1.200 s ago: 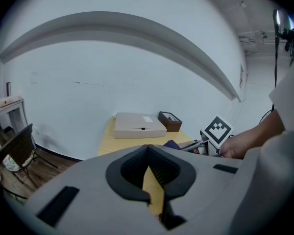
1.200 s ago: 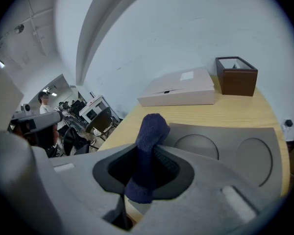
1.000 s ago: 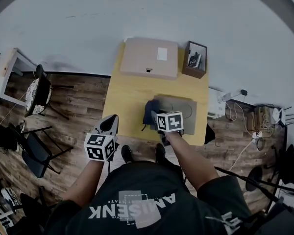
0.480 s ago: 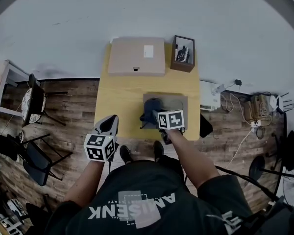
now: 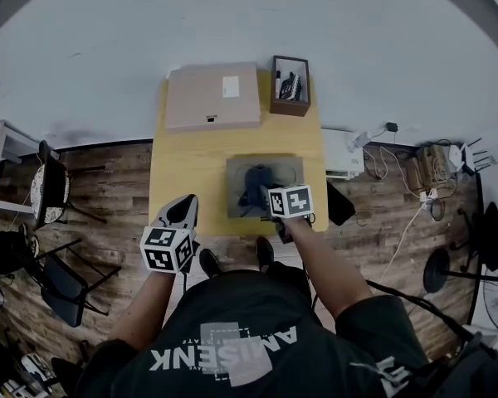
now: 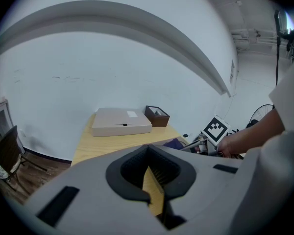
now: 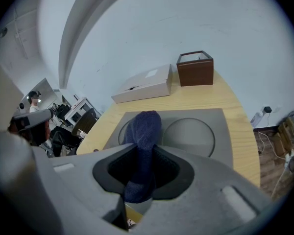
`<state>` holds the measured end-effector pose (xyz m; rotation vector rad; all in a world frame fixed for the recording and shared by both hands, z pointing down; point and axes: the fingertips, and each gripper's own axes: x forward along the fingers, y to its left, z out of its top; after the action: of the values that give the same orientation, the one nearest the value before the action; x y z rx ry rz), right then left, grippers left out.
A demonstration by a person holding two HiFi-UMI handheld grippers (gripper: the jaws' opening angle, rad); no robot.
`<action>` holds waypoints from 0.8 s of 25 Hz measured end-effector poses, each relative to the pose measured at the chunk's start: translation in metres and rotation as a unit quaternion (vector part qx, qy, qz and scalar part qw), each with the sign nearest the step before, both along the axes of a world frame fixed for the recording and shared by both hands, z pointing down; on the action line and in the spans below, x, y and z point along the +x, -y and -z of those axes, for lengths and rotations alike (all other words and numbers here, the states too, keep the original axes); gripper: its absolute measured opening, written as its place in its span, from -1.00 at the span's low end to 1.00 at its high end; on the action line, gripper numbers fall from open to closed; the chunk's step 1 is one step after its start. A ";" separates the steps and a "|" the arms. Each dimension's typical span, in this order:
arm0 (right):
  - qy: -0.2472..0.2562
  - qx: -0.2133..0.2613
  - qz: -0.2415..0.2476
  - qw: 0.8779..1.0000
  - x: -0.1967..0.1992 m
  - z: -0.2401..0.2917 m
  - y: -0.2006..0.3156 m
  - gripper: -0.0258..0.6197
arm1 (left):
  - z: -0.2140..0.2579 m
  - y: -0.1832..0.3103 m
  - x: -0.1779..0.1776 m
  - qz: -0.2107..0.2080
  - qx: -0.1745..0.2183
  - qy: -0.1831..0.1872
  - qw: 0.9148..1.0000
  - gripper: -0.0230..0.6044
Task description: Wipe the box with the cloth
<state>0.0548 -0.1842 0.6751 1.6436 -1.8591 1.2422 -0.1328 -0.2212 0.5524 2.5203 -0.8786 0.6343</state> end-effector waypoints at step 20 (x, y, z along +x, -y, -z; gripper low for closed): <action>-0.032 -0.018 -0.106 0.994 0.096 0.002 -0.059 -0.67 | -0.002 -0.017 0.039 -0.059 -0.002 0.002 0.998 -0.92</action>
<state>0.1511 -0.1248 0.6735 1.8769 -1.6486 1.2820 -0.0934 -0.2039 0.5542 2.5832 -0.7334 0.6774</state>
